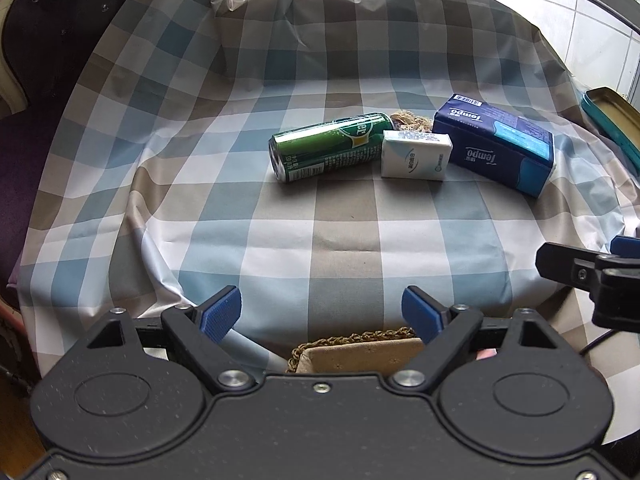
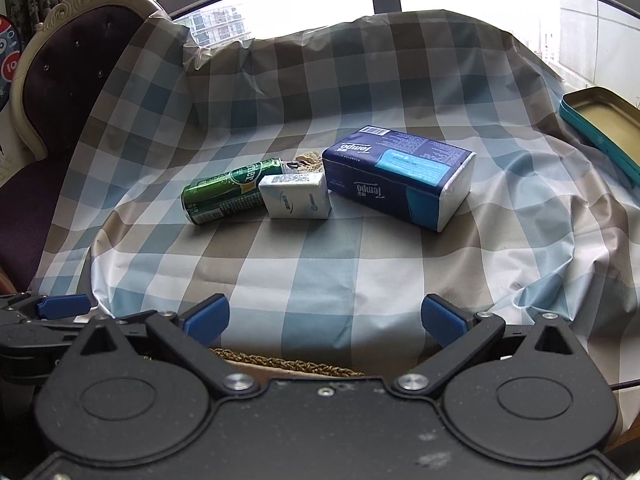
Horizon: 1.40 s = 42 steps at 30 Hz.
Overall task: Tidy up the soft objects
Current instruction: 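Move both open tools from the basket back over the remaining items, then reach the left tool to the beige lace bow while the right tool reaches the white tissue pack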
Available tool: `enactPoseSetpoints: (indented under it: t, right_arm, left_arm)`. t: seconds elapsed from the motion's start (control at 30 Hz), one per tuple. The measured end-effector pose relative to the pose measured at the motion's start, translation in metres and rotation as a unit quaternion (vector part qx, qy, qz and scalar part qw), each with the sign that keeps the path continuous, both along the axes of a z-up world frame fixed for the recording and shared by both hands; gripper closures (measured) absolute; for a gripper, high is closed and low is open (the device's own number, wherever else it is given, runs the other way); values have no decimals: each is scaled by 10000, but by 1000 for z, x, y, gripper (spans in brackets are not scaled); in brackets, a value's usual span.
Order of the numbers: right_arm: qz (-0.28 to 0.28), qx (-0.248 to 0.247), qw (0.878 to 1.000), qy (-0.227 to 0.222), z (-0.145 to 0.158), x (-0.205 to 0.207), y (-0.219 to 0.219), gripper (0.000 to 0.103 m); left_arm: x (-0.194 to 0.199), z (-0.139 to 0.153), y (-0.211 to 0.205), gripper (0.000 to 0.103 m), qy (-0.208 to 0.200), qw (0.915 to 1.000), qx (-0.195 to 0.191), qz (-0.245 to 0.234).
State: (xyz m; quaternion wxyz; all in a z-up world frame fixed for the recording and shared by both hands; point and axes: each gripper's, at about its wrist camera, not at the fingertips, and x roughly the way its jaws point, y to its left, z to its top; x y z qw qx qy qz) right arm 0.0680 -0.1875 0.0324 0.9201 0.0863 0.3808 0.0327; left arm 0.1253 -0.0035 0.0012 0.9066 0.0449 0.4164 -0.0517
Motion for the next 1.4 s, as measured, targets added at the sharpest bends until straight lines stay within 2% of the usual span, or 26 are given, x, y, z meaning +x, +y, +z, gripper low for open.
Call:
enactPoseSetpoints:
  t: [0.37, 0.7, 1.0, 1.17, 1.4]
  right_arm:
    - [-160, -190, 9997, 77, -11, 72, 12, 0]
    - [-403, -900, 9951, -83, -19, 150, 29, 0]
    - [-487, -1686, 9842, -237, -34, 201, 50, 1]
    - [-514, -1878, 9805, -274, -44, 202, 55, 1]
    - [-298, -1389, 9898, 64, -42, 173, 47, 1]
  left_arm:
    - [36, -18, 1, 18, 304, 9995, -52, -19]
    - [70, -36, 8, 19, 551, 9983, -106, 131]
    - [84, -35, 13, 19, 527, 9985, -115, 117]
    - [90, -37, 19, 19, 570, 9982, -96, 184]
    - [94, -34, 21, 19, 527, 9984, -53, 176]
